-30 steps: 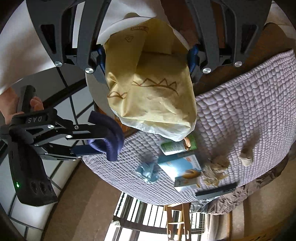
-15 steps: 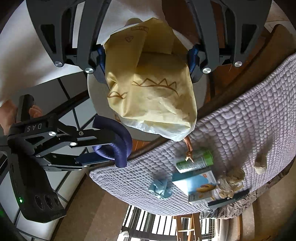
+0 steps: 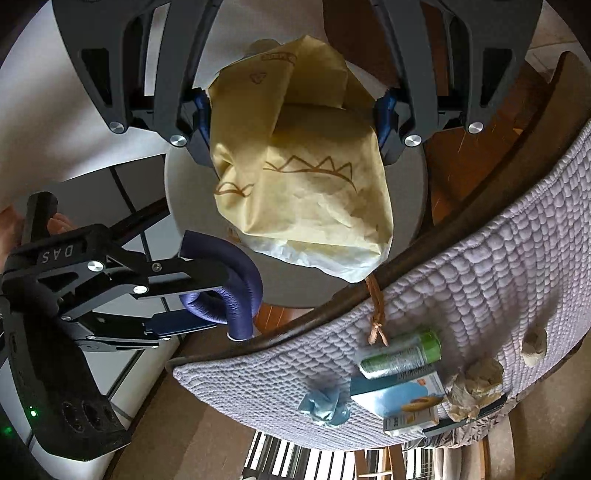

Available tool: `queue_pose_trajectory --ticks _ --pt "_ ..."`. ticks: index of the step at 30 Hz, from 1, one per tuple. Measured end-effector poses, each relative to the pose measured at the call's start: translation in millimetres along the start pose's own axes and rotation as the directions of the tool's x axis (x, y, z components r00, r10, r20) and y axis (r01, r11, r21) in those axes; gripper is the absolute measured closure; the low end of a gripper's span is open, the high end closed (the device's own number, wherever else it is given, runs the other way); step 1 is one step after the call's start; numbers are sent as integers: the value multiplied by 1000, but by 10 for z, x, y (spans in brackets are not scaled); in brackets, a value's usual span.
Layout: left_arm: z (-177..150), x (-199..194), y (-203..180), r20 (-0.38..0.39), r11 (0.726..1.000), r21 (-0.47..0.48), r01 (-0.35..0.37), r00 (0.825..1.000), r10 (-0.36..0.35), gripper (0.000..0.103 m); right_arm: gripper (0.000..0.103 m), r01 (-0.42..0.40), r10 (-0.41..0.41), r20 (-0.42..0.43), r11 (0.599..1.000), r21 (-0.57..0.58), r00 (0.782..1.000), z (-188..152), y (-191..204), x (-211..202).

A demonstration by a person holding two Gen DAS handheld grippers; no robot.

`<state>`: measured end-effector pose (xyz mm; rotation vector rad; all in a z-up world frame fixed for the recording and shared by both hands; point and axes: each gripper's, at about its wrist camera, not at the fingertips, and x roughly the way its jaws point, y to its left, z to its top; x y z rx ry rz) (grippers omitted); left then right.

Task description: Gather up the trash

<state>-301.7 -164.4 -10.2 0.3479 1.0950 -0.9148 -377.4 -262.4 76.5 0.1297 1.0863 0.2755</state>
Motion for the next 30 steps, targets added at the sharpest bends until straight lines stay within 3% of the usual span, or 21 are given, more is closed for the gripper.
queue_pose_trajectory --ticks 30 --pt "96 532 -5 -83 993 -66 -96 992 90 38 44 20 -18 -56 999 32 998 -70 6 517"
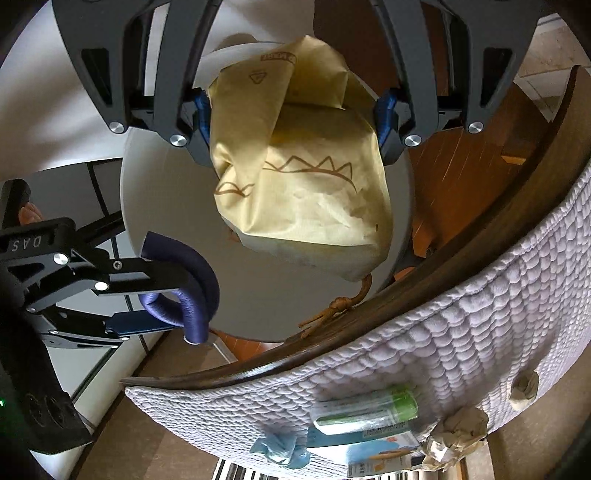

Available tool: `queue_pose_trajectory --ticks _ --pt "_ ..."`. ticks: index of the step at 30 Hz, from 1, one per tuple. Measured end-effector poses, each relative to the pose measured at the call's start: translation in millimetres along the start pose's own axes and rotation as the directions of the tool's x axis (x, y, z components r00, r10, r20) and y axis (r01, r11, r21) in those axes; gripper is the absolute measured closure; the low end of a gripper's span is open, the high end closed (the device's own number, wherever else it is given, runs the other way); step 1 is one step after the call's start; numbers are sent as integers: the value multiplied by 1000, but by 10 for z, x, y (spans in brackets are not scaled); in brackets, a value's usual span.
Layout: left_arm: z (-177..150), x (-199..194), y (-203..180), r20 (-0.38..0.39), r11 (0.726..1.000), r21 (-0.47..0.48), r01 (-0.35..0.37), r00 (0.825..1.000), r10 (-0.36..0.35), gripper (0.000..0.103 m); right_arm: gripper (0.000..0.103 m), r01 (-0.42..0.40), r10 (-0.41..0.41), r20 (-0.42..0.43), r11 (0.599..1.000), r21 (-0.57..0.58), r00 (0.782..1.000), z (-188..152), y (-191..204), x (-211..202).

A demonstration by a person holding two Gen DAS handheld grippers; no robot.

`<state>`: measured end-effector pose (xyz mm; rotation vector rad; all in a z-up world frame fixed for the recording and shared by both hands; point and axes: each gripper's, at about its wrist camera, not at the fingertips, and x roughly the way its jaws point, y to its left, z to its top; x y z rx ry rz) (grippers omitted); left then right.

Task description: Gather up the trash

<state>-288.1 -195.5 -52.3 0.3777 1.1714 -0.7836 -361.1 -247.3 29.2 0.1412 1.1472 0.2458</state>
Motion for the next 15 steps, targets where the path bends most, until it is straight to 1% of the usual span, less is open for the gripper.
queue_pose_trajectory --ticks 15 --pt "136 199 -97 -14 1000 -11 -20 1000 20 38 44 8 -7 -33 1000 9 999 -151 -7 337"
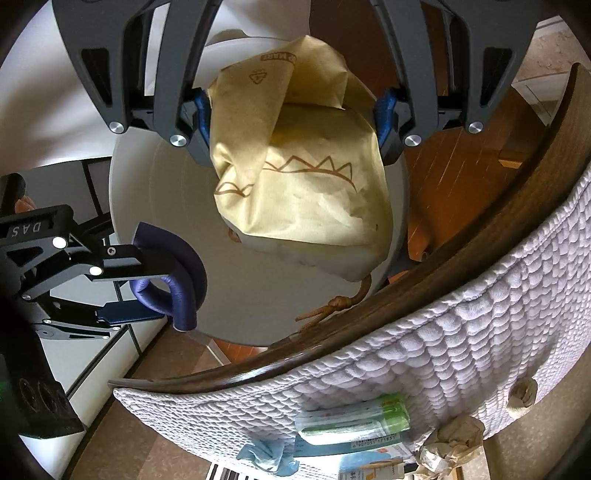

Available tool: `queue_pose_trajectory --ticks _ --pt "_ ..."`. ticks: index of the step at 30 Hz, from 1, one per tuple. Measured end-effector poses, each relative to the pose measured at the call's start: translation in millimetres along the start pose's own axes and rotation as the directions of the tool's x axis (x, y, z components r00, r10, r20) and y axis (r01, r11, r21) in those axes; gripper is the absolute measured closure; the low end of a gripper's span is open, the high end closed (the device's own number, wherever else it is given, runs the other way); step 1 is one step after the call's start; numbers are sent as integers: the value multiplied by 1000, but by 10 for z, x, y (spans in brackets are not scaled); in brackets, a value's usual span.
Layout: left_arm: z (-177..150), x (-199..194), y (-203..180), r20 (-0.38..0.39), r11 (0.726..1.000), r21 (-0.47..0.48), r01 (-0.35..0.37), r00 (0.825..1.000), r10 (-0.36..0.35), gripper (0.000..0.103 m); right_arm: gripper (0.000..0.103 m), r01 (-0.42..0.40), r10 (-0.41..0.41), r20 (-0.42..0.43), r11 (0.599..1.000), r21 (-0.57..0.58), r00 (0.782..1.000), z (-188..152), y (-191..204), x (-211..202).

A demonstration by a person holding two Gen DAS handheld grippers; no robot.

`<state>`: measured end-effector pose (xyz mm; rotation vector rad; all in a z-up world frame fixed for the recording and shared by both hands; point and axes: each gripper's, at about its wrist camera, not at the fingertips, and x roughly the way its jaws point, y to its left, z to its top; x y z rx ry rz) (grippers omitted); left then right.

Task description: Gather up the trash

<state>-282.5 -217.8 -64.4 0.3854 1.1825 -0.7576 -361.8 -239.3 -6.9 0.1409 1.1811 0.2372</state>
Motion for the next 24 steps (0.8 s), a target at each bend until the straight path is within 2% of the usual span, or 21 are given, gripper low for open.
queue_pose_trajectory --ticks 8,24 --pt "-31 31 150 -5 1000 -6 -11 1000 11 38 44 -1 1 -12 1000 2 1000 -113 25 195" --pt "-95 125 205 -18 1000 -13 -16 1000 16 38 44 4 -4 -43 1000 6 999 -309 82 522"
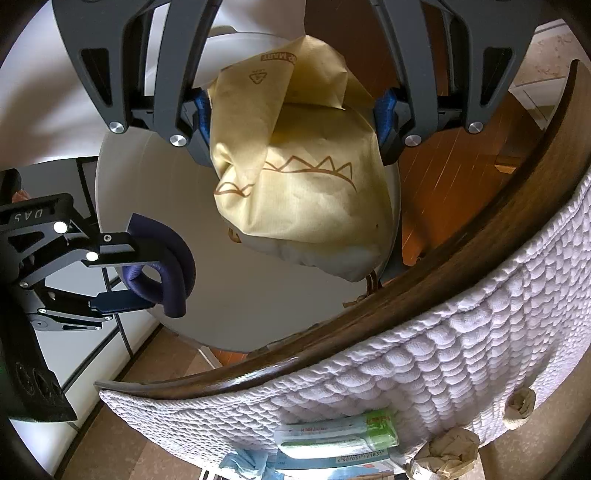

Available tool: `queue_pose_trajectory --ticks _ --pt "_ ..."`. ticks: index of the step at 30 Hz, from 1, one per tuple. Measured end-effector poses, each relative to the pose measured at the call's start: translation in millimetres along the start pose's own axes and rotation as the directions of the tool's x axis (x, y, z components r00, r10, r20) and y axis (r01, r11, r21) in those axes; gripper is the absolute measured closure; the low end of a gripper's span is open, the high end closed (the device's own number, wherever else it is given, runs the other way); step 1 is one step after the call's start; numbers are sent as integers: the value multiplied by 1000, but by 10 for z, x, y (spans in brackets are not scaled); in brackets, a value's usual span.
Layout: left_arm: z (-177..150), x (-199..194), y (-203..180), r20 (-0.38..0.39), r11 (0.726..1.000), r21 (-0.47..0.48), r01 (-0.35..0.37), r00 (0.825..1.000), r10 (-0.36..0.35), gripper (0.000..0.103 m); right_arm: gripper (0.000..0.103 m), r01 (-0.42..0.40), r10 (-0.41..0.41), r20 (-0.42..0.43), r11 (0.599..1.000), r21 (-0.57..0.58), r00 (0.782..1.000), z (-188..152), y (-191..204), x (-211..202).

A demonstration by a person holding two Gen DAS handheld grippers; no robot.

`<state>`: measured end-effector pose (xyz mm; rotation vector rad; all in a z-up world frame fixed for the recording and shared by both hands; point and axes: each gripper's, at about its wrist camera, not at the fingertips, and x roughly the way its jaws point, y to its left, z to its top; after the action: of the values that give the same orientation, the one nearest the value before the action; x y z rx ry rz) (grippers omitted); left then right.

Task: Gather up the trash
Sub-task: 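Open the left tool over the bin while the right tool releases the pillow, then move both tools back over the blanket toward the remaining trash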

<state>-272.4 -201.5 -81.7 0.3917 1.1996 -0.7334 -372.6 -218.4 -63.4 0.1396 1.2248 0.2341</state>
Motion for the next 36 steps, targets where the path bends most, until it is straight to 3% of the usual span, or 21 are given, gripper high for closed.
queue_pose_trajectory --ticks 10,12,14,21,23,29,33,34,35,36 --pt "-9 73 84 -17 999 -36 26 1000 -26 35 43 -6 7 -16 1000 17 1000 -81 -65 130" --pt "-19 70 95 -15 999 -34 23 1000 -23 34 35 -8 9 -14 1000 17 1000 -85 -74 133" --pt "-33 51 102 -12 999 -30 23 1000 -24 31 30 -9 9 -3 1000 21 1000 -68 -105 106" --pt "-88 -92 128 6 999 -25 31 1000 -31 26 30 -11 11 24 1000 8 1000 0 -182 27" --pt "-83 -151 144 22 999 -23 37 999 -37 18 29 -9 9 35 1000 -1 999 19 -184 -24" --pt "-82 -405 182 59 999 -20 44 997 -43 17 27 0 6 104 998 -63 995 170 -194 -304" --pt "-31 -796 164 153 996 26 88 984 -91 15 14 85 -51 230 986 -140 972 323 -81 -662" --pt "-9 -881 177 174 996 28 90 980 -94 8 10 120 -80 262 982 -143 962 363 -22 -743" --pt "25 -1000 223 214 996 23 83 973 -86 4 4 165 -117 305 977 -137 945 390 -3 -845" --pt "63 -1093 274 251 998 10 68 966 -69 3 4 213 -158 372 971 -110 915 449 -44 -949"
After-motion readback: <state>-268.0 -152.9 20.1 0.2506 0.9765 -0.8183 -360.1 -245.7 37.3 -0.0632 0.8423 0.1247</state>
